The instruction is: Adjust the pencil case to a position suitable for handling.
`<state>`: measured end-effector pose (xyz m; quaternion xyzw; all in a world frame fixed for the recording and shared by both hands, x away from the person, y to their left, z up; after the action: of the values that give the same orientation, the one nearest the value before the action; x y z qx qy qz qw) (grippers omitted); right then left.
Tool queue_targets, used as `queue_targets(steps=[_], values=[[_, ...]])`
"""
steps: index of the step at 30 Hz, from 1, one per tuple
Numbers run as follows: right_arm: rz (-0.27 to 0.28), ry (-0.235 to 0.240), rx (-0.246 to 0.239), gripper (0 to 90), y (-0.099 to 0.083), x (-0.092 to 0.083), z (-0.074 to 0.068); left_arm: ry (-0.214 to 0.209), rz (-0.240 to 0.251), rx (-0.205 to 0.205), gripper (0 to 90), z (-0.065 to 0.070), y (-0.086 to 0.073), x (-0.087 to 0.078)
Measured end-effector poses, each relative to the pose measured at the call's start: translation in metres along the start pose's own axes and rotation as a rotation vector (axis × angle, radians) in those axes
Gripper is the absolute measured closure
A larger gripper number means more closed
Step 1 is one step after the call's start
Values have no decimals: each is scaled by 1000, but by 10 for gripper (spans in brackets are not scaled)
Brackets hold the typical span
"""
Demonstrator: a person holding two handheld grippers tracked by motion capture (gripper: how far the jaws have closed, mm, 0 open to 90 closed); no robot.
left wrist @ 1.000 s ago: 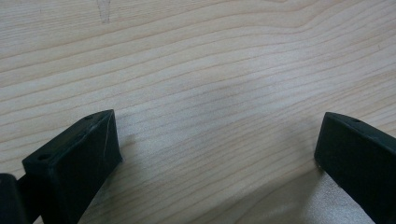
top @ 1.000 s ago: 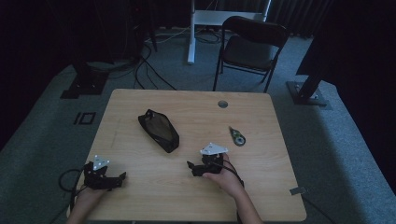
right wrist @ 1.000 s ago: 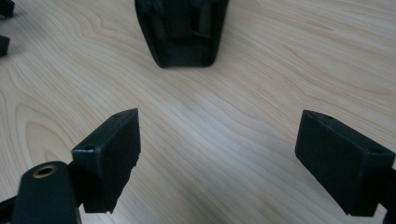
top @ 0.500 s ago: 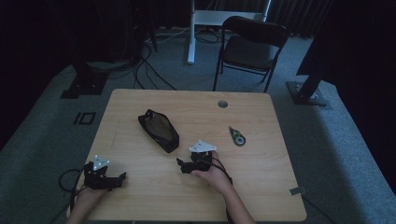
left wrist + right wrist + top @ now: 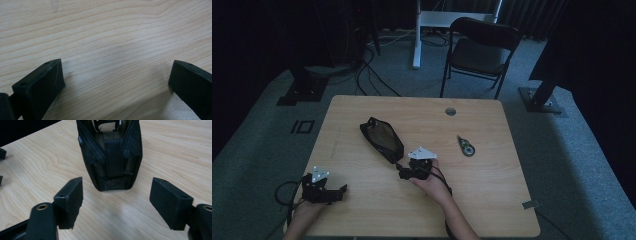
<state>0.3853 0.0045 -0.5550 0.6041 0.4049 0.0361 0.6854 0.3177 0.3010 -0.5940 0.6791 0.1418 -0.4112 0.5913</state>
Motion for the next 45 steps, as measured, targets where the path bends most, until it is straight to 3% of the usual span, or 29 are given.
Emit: queue_targets(steps=[6,14,19,24,28,32,35,45], values=[[4,-11,0,303,3,7,-5,0,0,0,2,0,0,0],[-4,-36,12,426,8,15,-4,0,0,0,1,0,0,0],[-8,-46,-6,509,8,20,-4,-2,0,2,2,0,0,0],[-10,-27,7,563,9,22,-5,-3,0,3,1,0,0,0],[-30,-39,-51,610,9,24,-6,-3,-1,4,1,0,0,0],[-35,-29,-8,707,9,27,-3,-3,0,3,1,0,0,0],[-34,-25,15,720,10,26,-1,-3,0,3,1,0,0,0],[-40,-15,1,728,8,21,3,-2,0,3,2,0,0,0]])
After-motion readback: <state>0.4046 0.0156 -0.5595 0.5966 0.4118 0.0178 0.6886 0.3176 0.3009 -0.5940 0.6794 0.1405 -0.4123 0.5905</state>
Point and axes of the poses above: each handheld gripper's, and its own axes: x roughly forward along the jaws, y roughly out of its top, z roughly to its right, the point moved 6 cm from there along x, roughly forward along the jaws, and after that the axes turned 4 degrees about -y, right-handed, at the moved point
